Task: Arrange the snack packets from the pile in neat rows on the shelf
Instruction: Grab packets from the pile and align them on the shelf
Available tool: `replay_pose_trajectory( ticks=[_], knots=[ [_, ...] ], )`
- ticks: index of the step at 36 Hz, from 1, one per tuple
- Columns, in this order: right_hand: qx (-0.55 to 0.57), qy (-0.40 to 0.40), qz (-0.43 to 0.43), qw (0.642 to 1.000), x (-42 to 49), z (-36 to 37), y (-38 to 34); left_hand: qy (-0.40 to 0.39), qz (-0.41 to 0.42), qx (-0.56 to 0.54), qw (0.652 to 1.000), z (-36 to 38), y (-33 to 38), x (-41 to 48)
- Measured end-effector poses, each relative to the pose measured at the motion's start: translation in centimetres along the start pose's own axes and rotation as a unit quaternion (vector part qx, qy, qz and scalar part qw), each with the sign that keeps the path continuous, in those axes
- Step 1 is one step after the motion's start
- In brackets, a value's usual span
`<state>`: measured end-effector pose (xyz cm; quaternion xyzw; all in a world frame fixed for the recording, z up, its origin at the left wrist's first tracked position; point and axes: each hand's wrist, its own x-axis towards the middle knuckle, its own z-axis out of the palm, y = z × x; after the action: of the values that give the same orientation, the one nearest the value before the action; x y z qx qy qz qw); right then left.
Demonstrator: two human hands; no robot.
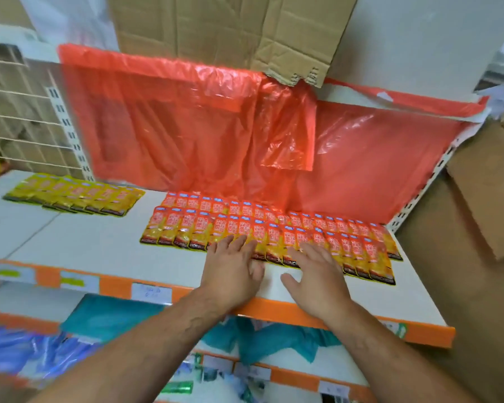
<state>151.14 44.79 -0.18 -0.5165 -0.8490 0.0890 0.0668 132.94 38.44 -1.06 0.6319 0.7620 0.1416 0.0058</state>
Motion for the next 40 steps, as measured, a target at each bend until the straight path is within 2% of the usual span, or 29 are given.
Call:
replay_pose_trajectory(
  ticks=[9,18,26,35,40],
  knots=[
    [0.047,-0.048,-0.154,0.986,-2.6,2.2,-9.0,0.020,-0.141,0.048,0.989,-3.5,-5.9,-10.7],
    [0.049,-0.092,-0.243,0.964,-5.1,3.2,-19.0,0.028,-0.242,0.039,0.969,-6.4,-13.1,-18.2],
    [0.011,-0.073,-0.273,0.959,-4.6,5.0,-29.1,0.056,-0.264,0.020,0.963,-8.5,-22.4,-21.2],
    [-0.012,-0.073,-0.308,0.948,-3.6,8.9,-44.2,0.101,-0.265,0.019,0.959,-12.5,-36.2,-25.5],
    [0.000,-0.074,-0.323,0.944,-2.5,9.8,-51.5,0.076,-0.290,0.030,0.954,-14.3,-43.1,-27.0]
  ],
)
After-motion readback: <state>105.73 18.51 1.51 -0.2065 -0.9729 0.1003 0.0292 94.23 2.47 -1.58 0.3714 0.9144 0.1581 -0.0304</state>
